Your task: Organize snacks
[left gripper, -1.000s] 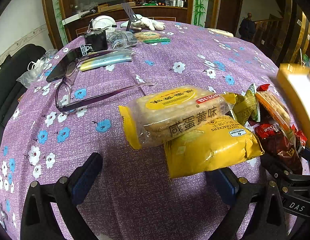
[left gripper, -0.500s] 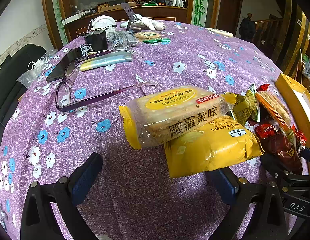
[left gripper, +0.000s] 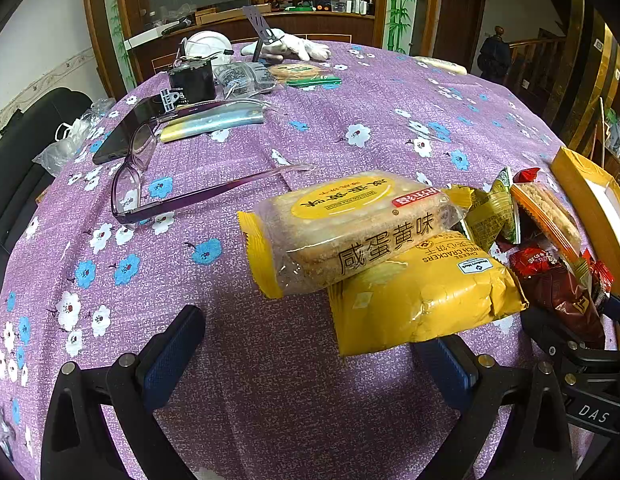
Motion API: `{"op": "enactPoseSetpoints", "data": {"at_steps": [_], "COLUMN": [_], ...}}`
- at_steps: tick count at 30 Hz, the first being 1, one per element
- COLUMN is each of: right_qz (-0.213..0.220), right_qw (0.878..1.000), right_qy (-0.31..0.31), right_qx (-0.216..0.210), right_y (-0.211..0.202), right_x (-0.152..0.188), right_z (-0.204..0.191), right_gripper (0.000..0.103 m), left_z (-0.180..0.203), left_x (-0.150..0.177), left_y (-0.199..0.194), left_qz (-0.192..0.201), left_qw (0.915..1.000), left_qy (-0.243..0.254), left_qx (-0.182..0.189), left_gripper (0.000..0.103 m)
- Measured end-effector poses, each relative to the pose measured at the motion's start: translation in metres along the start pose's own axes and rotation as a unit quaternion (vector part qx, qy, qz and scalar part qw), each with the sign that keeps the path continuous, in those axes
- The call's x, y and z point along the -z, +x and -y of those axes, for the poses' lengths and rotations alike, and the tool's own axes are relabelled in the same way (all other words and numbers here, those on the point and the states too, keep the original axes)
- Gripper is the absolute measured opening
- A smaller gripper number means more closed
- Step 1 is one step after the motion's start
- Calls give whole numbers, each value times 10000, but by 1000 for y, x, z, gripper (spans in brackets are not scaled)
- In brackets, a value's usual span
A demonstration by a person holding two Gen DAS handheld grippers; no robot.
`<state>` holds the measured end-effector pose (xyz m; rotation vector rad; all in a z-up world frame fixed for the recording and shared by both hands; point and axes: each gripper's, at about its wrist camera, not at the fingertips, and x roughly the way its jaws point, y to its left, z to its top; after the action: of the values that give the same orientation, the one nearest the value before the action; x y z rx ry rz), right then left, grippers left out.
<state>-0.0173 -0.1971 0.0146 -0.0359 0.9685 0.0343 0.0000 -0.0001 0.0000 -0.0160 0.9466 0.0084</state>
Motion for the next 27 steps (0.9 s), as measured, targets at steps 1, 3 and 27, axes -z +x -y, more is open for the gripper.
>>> {"op": "enactPoseSetpoints", "data": {"at_steps": [1,3,27], "right_qz": [0,2,-885], "right_qw": [10000,10000,9919], "right_qy": [0,0,-623], "right_qx": [0,1,-657], "right_y": [0,0,-7], "right_x": [0,0,4], "right_z": [0,0,12], "right_gripper": [103,103,103], "left_z": [0,0,0], "left_x": [0,0,0], "left_y": [0,0,0], "left_qz": [0,0,0], "left_qw": [10000,10000,10000], "left_qy": [0,0,0], "left_qx": [0,0,0], "left_gripper": [103,103,103]}}
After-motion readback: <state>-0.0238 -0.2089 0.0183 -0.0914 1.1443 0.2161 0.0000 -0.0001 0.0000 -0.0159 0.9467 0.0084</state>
